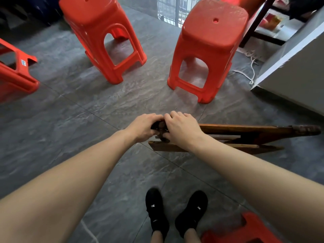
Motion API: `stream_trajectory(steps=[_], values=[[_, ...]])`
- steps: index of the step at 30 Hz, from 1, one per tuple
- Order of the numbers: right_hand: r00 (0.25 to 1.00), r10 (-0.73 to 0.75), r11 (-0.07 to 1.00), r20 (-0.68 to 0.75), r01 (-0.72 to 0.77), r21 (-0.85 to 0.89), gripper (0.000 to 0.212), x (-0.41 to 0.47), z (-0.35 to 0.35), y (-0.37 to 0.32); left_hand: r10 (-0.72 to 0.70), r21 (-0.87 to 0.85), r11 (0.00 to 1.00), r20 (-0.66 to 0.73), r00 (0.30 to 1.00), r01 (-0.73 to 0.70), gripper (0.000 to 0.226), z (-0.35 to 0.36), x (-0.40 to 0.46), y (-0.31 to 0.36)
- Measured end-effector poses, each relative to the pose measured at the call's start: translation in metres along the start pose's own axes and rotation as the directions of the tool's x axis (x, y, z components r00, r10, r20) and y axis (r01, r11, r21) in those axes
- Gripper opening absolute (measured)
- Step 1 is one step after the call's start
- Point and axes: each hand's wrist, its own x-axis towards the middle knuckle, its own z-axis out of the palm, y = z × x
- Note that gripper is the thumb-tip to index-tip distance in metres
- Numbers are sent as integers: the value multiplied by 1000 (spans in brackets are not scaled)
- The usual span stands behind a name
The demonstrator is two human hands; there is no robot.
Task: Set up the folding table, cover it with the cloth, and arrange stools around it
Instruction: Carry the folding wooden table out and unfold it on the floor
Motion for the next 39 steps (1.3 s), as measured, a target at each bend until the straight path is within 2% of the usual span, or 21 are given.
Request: stream_trajectory(steps=[6,9,11,12,14,16,18,21,25,28,30,32,37,39], values=[[992,71,997,109,-67,-43,39,-1,4,-2,25,47,999,56,998,-28,38,-4,-5,8],[985,94,994,145,-101,39,35,-9,11,2,19,107,994,65,998,-26,37,-7,-8,13],[984,101,994,144,-105,17,33,-9,14,1,18,146,989,55,998,-26,35,-7,-11,16],[991,84,996,105,-82,-24,31,-9,16,0,22,170,985,49,999,-30,33,-8,-11,18],[997,40,995,-63,-45,-94,26,-17,25,-2,33,220,975,40,999,-41,29,-10,-11,21],[966,-49,998,-252,35,-61,27,-31,35,-2,46,254,965,56,997,-58,27,-14,-9,22],[937,-191,981,-292,179,-69,24,-51,51,0,52,269,960,77,996,-71,28,-16,-5,19],[942,-267,960,-202,241,-144,21,-68,80,7,67,315,945,82,994,-90,33,-17,0,14],[978,-200,980,-56,199,-31,30,-54,107,8,126,390,910,63,990,-141,36,-9,2,8],[996,31,999,89,-32,9,45,-37,132,20,149,440,884,61,987,-160,44,3,3,4],[965,189,982,184,-189,-17,55,-27,152,36,151,439,883,75,986,-168,49,5,6,2],[929,253,966,271,-256,-22,58,-18,169,50,166,442,879,67,984,-178,51,6,7,-1],[941,255,964,222,-265,13,27,-5,185,63,200,436,874,77,977,-213,46,8,7,-5],[933,233,966,275,-254,45,24,-9,181,62,207,434,871,101,973,-230,43,7,7,-8]])
